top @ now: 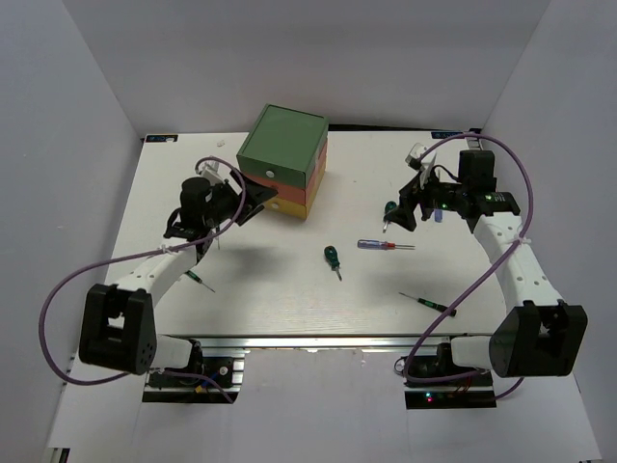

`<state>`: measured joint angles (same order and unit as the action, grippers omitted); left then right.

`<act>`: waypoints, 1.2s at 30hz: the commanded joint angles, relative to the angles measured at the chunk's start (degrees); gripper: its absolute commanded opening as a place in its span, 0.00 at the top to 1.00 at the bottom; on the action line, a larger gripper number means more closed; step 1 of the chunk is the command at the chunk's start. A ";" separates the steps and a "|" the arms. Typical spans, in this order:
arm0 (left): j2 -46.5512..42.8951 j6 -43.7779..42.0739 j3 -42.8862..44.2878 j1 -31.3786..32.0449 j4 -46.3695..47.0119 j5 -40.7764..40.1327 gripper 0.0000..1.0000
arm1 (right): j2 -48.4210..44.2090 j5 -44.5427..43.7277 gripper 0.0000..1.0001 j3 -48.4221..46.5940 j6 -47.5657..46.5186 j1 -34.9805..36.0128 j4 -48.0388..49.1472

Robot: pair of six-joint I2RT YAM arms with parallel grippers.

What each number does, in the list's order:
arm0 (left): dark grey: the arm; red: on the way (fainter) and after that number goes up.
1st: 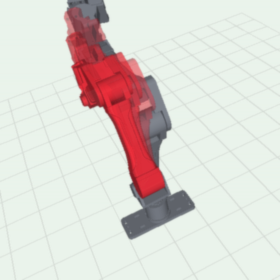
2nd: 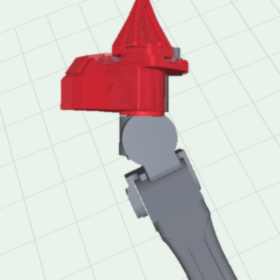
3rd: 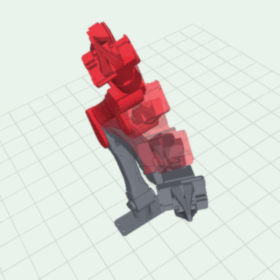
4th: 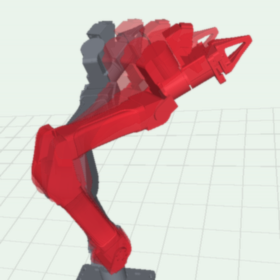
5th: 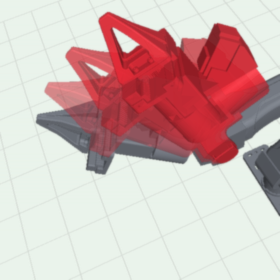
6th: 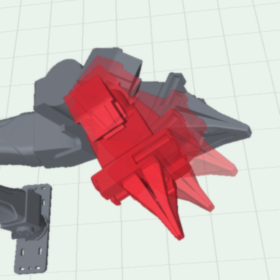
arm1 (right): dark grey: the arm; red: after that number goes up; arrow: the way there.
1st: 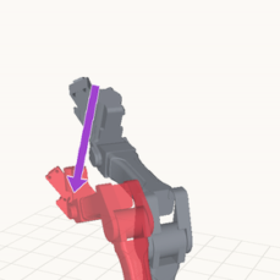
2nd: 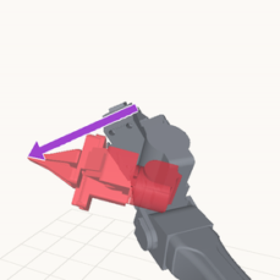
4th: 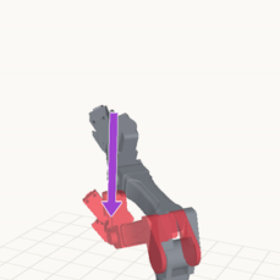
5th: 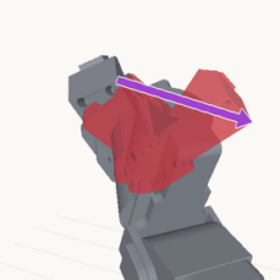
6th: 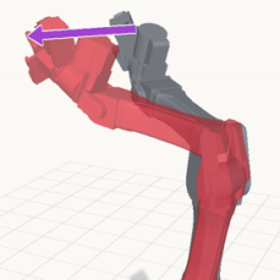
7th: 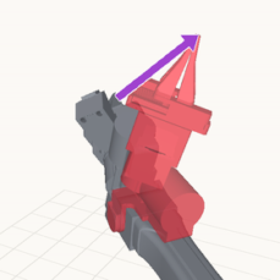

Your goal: Sort the tools into containers

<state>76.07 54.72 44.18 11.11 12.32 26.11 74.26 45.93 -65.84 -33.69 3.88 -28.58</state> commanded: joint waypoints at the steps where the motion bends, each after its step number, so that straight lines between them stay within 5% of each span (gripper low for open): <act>1: 2.92 1.09 3.53 0.66 2.36 -2.98 0.12 | 0.09 3.11 0.11 -1.31 0.73 0.16 1.51; 23: 15.86 3.02 13.73 -0.39 8.51 -0.89 0.48 | 3.35 3.02 0.11 -1.48 -1.46 0.16 1.60; 36: 19.46 3.29 15.76 -2.59 9.65 1.22 0.54 | 3.96 2.67 0.11 -1.83 -1.99 0.16 1.33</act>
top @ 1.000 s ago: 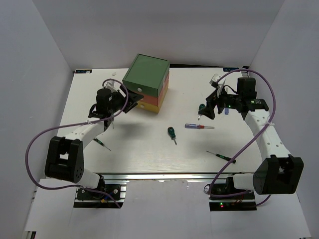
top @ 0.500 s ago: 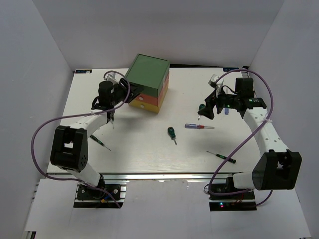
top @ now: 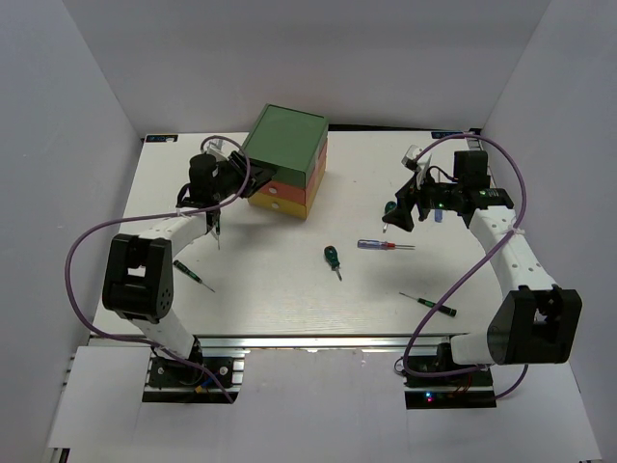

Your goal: Sort the tools into containers

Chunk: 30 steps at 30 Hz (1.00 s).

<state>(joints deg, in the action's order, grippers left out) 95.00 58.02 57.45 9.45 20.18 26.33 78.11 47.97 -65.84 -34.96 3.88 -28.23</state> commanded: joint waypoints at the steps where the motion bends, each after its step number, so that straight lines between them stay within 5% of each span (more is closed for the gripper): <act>1: 0.88 -0.01 2.66 -1.01 2.05 1.27 0.54 | 0.12 0.73 0.10 -1.83 -0.72 0.16 0.98; 18: -3.85 0.25 -4.34 -2.95 4.78 7.86 0.82 | -0.58 0.73 0.11 -0.87 -1.78 0.16 0.10; 26: -18.87 -0.89 -17.98 -5.85 3.72 9.36 0.83 | -1.11 0.82 0.11 2.12 -2.92 1.21 -1.39; 30: -21.00 -0.98 -20.36 -6.64 2.84 9.71 0.75 | -0.33 -3.13 0.11 3.96 -2.40 4.46 -1.13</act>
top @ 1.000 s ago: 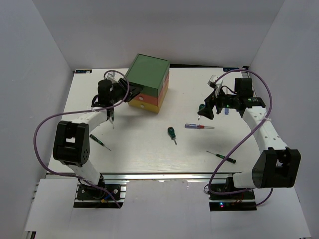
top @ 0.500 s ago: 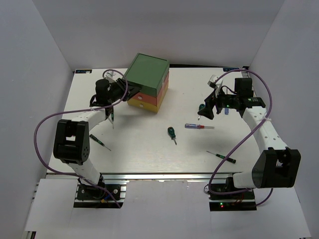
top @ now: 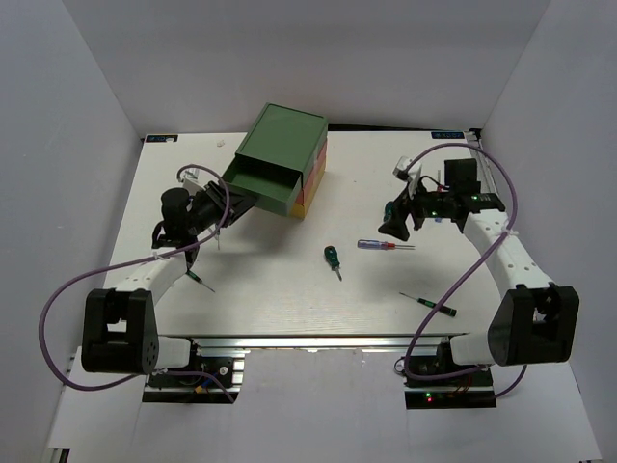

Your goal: Sort the tools into containers

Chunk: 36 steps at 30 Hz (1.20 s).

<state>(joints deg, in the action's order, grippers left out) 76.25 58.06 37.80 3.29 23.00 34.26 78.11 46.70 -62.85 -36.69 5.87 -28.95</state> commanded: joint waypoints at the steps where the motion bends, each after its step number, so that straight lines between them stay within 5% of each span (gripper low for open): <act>1: -2.07 -1.11 -0.71 -0.48 -0.06 2.04 0.64 | -0.15 -4.40 0.10 1.41 -0.06 4.31 0.12; 3: -1.63 -1.37 -0.36 -0.39 -0.15 2.39 0.43 | 0.20 -8.61 0.11 2.72 2.40 6.42 2.13; 11: -3.64 -4.18 0.78 -0.56 -2.08 3.09 0.23 | 5.63 -28.13 0.11 3.79 22.60 19.96 11.37; 21: -12.78 -12.17 2.01 -1.00 -15.60 -3.58 0.18 | 19.36 -39.92 0.11 -5.17 34.84 28.93 10.14; 25: -19.63 -19.90 4.38 -0.92 -26.94 -15.23 0.12 | 22.70 -39.84 0.12 -6.41 36.25 30.86 10.93; 36: -34.05 -23.88 2.28 -0.92 -41.90 -25.73 0.05 | 28.94 -43.35 0.33 -7.64 38.88 34.03 11.28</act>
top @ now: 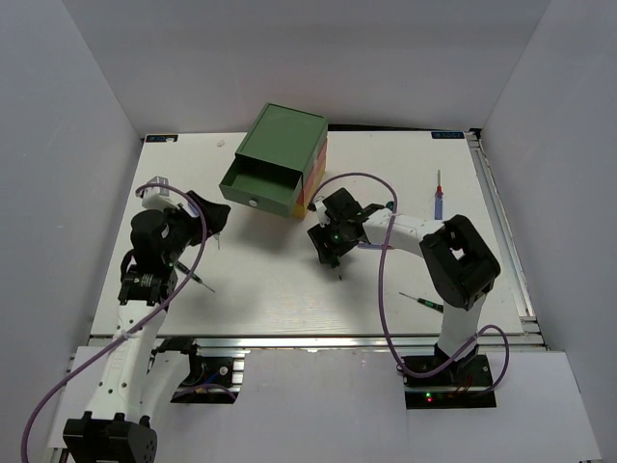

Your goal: Sort the tools into containers

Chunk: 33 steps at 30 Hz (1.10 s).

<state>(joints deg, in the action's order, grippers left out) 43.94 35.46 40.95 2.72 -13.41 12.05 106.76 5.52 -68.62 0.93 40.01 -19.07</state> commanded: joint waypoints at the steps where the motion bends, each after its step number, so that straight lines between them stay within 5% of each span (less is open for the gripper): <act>1: -2.28 -0.84 -1.39 -0.35 -5.84 -3.62 0.05 | 0.55 -2.35 0.35 -1.78 1.18 -0.02 1.49; 11: -4.74 0.75 -3.77 -0.35 -6.81 -4.93 0.05 | -1.54 -3.76 0.82 -3.01 -5.31 -0.11 -0.70; 24: -7.11 1.71 -6.41 -0.44 -6.01 -5.11 0.05 | -25.44 22.95 0.93 -0.63 -37.90 -0.46 -6.59; 33: -10.98 1.72 -8.43 -0.35 -5.31 -1.69 0.05 | -24.86 24.72 0.96 -12.92 -39.60 1.21 -3.96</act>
<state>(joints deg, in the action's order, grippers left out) 34.13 37.12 32.95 2.72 -19.29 8.60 80.77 27.97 -75.57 -36.88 40.23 -25.91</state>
